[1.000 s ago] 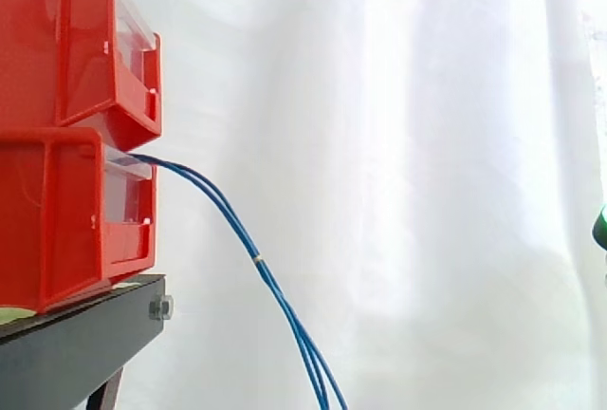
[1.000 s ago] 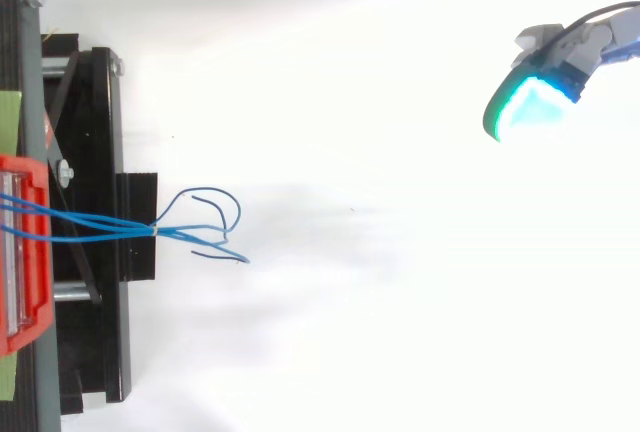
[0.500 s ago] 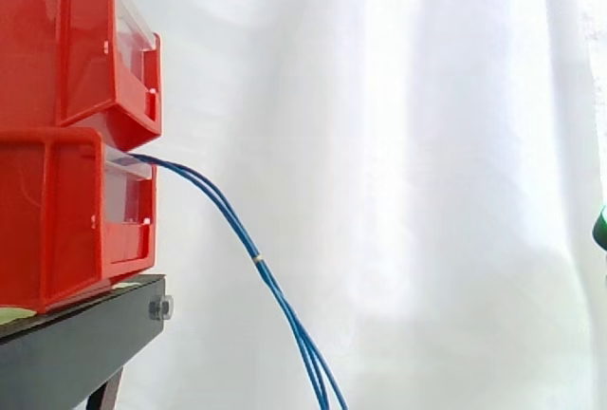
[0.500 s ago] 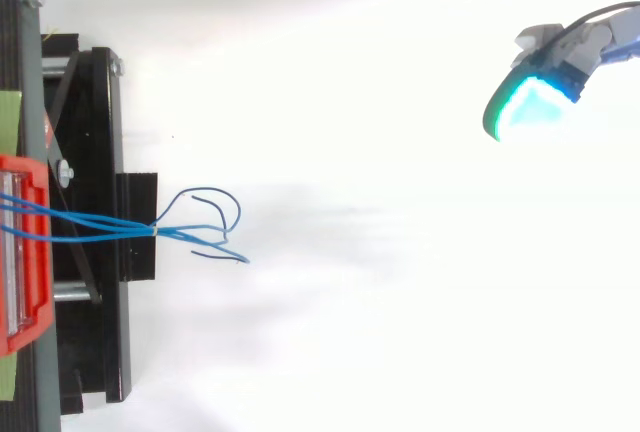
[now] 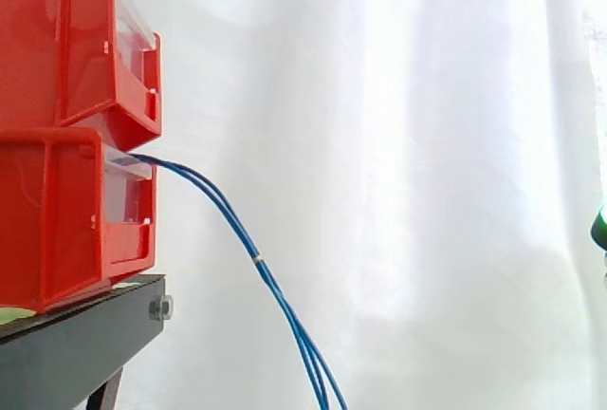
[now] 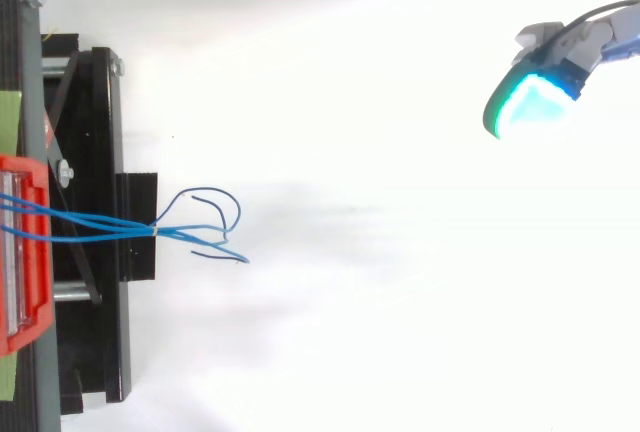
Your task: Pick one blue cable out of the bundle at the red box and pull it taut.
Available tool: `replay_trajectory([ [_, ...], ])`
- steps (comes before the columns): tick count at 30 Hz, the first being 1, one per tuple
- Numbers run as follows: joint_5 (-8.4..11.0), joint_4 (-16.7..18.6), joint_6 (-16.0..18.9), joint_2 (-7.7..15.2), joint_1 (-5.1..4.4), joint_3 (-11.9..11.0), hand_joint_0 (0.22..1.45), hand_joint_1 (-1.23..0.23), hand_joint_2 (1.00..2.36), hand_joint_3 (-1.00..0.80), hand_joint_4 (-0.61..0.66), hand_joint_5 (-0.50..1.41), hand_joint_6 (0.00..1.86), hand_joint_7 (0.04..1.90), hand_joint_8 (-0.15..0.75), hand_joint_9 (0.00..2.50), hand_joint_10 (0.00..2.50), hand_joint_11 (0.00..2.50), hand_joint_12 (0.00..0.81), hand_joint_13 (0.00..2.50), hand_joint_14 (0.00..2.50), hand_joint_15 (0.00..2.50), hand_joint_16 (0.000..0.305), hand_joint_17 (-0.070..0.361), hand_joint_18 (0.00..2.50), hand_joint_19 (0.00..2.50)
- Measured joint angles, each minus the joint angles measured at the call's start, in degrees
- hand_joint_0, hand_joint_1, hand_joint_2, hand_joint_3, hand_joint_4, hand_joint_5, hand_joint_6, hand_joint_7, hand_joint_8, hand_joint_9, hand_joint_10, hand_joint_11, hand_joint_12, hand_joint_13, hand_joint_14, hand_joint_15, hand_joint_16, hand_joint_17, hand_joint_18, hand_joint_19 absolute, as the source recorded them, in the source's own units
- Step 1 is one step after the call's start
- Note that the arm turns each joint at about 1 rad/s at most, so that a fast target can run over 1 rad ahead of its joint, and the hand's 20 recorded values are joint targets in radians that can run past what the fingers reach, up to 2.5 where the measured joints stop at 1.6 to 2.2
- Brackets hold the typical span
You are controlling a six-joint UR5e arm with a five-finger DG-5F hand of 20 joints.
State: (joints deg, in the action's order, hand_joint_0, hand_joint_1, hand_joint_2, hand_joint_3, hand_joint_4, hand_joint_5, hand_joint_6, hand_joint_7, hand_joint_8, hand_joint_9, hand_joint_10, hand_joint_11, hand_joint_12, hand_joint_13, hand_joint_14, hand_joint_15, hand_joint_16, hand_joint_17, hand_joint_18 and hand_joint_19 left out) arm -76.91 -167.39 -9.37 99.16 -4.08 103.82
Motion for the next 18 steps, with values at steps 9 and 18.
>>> replay_trajectory([
  [9, 0.01, 1.65, -0.16, 0.05, 0.17, 0.02, 0.51, -0.64, 1.0, -0.5, 0.31, -0.2, 0.5, 0.73, 0.31, 0.29, 0.0, 0.0, 0.388, 0.14, 0.0, 0.04, 0.061, 0.137, 0.21, 0.12],
  [18, 1.4, 5.31, -2.56, 0.22, -0.33, 0.02, 0.52, -0.76, 1.0, -0.5, 0.32, -0.19, 0.5, 0.77, 0.307, 0.29, 0.0, 0.0, 0.388, 0.15, 0.0, 0.02, 0.061, 0.136, 0.26, 0.16],
])
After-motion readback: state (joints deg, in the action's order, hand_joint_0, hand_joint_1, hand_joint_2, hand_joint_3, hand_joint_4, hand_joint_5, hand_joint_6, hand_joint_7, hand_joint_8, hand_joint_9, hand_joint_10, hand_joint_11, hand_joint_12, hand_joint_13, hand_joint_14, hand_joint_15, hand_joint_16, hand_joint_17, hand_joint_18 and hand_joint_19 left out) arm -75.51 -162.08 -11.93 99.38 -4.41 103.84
